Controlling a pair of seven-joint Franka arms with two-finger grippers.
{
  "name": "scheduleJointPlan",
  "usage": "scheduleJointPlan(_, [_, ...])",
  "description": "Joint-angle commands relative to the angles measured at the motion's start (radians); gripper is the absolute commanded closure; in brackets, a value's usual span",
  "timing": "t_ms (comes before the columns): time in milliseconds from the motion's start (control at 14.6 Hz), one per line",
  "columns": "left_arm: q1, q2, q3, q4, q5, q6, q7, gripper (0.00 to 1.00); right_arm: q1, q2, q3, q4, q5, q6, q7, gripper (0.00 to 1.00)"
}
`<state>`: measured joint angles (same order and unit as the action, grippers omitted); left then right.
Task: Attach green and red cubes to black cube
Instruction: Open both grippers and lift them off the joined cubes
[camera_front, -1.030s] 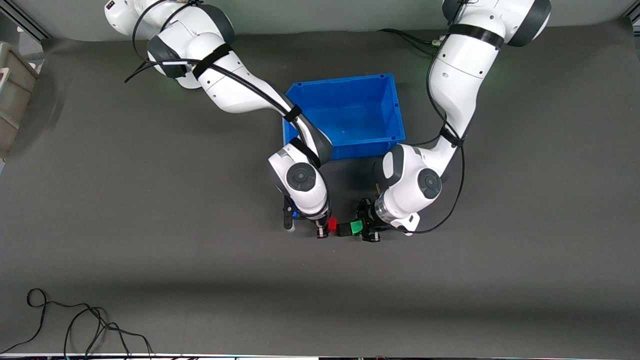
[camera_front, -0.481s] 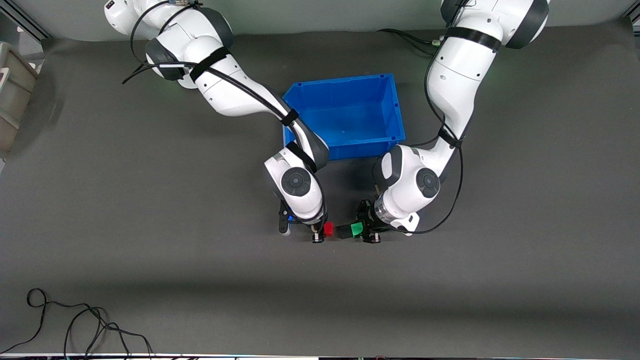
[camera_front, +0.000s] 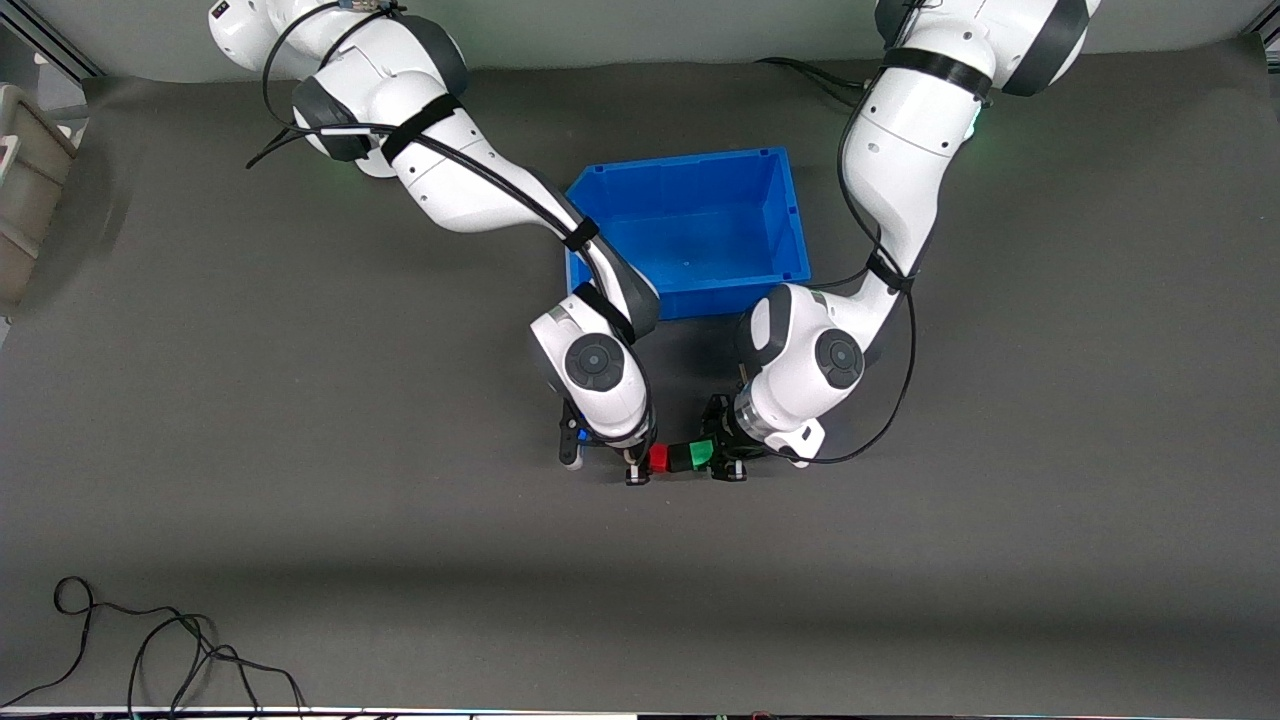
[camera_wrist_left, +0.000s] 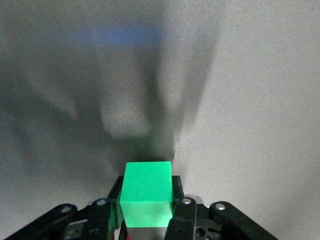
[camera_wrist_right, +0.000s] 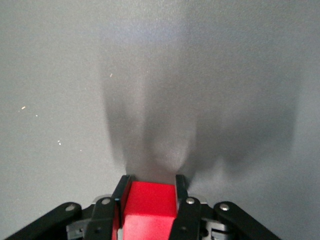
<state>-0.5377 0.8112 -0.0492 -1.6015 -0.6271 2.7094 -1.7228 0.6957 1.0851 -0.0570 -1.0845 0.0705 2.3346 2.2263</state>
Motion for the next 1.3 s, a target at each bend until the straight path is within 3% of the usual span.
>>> scheduleJointPlan(0, [-0.015,0.003,0.012,0.011,0.013,0.004,-0.003,0.16,0.008,0.036,0.005,0.044,-0.028,-0.012,0.046,1.00])
scheduleJointPlan(69, [-0.015,0.003,0.012,0.012,0.013,0.004,-0.004,0.00,0.008,0.036,0.005,0.043,-0.028,-0.011,0.046,1.00])
scheduleJointPlan(275, [-0.010,-0.004,0.015,0.012,0.012,-0.006,-0.006,0.00,0.007,0.035,0.005,0.043,-0.028,-0.011,0.041,0.97])
scheduleJointPlan(343, [-0.005,-0.012,0.020,0.009,0.013,-0.014,-0.006,0.00,0.007,0.033,0.005,0.044,-0.029,-0.011,0.026,0.55])
scheduleJointPlan(412, [0.002,-0.032,0.023,0.003,0.021,-0.031,-0.006,0.00,0.007,0.033,0.003,0.044,-0.031,-0.011,0.009,0.05])
scheduleJointPlan(618, [0.016,-0.098,0.106,-0.006,0.075,-0.182,0.003,0.00,-0.002,0.015,0.008,0.048,-0.025,-0.011,-0.017,0.04])
scheduleJointPlan(824, [0.060,-0.191,0.164,-0.061,0.102,-0.316,0.168,0.00,-0.008,-0.043,0.009,0.038,-0.017,-0.037,-0.023,0.04])
scheduleJointPlan(1030, [0.181,-0.306,0.170,-0.121,0.113,-0.468,0.398,0.00,-0.041,-0.152,0.011,0.037,-0.006,-0.213,-0.163,0.04])
scheduleJointPlan(1236, [0.300,-0.400,0.181,-0.123,0.298,-0.643,0.567,0.00,-0.099,-0.292,0.009,0.032,0.077,-0.403,-0.366,0.05])
